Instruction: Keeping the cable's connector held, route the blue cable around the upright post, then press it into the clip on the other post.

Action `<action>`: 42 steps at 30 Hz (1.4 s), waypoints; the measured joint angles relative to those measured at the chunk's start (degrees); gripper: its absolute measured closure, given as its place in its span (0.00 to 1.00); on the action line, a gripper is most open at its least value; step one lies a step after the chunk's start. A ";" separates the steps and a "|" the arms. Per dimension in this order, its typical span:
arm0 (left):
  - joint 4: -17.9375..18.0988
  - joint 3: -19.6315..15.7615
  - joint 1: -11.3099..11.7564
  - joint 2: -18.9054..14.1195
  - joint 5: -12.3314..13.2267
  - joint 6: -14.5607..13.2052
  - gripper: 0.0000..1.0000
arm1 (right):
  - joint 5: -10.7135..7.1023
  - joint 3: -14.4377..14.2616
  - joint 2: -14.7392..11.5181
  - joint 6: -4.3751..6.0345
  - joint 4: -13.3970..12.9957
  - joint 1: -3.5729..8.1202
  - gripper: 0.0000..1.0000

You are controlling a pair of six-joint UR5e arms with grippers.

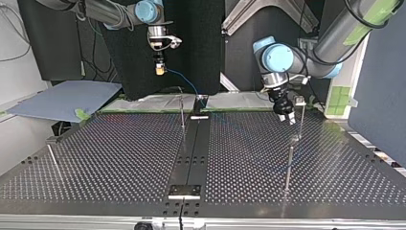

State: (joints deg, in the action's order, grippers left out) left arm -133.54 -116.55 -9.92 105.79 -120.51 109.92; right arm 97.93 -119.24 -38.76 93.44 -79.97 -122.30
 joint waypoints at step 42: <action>-4.29 -4.00 4.80 -5.89 16.31 22.27 0.00 | -0.01 -0.01 0.02 0.01 -0.02 0.00 1.00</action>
State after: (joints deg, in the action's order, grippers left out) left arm -137.83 -120.55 -5.12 99.90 -104.20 132.19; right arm 97.92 -119.26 -38.74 93.46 -79.99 -122.30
